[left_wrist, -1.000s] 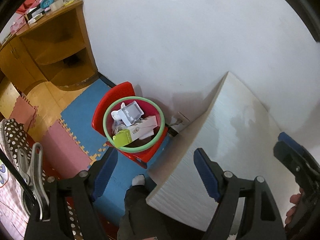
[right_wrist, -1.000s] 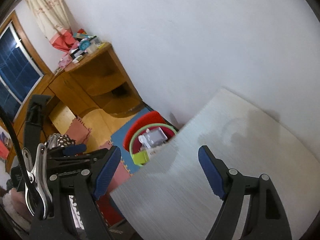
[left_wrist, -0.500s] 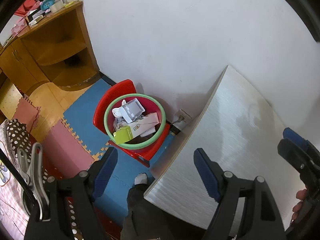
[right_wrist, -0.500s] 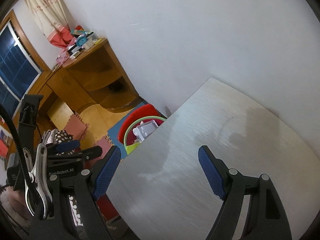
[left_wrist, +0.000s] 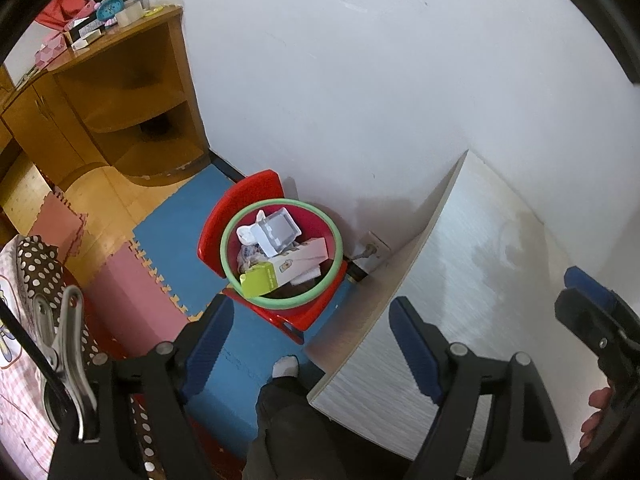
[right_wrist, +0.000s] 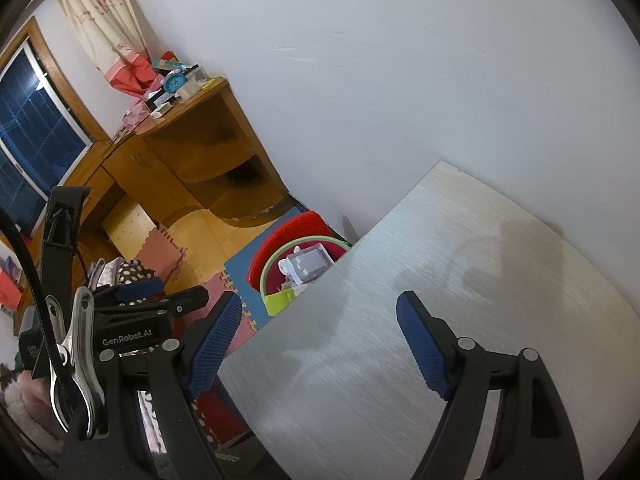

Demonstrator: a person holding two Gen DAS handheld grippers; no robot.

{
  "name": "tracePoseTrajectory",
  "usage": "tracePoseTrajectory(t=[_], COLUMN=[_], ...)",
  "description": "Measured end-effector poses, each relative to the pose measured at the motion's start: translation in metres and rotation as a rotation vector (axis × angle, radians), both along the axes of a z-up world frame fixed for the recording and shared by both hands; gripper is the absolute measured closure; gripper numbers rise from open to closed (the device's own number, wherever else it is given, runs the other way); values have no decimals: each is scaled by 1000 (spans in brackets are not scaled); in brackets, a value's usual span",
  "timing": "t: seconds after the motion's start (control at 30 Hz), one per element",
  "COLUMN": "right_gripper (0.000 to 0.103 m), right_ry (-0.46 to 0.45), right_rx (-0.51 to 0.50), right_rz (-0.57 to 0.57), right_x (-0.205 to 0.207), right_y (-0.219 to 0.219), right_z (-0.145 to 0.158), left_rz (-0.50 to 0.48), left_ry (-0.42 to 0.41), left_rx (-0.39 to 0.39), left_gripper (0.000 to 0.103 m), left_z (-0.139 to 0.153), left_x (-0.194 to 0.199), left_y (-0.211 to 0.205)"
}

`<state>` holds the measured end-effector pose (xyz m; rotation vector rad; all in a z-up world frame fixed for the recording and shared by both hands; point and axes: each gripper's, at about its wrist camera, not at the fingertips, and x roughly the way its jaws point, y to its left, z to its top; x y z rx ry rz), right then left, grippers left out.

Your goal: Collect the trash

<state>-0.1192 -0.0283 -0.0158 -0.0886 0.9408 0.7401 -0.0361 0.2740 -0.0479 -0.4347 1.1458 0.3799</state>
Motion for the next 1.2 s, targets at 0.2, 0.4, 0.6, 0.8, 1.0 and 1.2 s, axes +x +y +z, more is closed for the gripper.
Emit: tracePoseTrajectory(t=[0.2, 0.4, 0.6, 0.8, 1.0, 1.2], right_gripper=[22, 22, 22, 22, 22, 22], right_ry=[-2, -10, -24, -1, 19, 39], right_rx=[0, -9, -10, -21, -30, -30], right_rz=[10, 32, 47, 65, 72, 66], right_x=[-4, 1, 0, 4, 4, 9], right_y=[4, 19, 40, 64, 80, 86], right_z=[-2, 3, 6, 1, -6, -10], left_rz=[17, 42, 37, 24, 10, 10], left_ry=[-15, -36, -38, -31, -18, -20], left_rx=[0, -12, -11, -13, -12, -14], left_gripper=[19, 19, 19, 19, 19, 18], left_z=[3, 5, 5, 2, -4, -5], left_x=[3, 0, 2, 4, 5, 2], left_y=[8, 21, 36, 46, 52, 55])
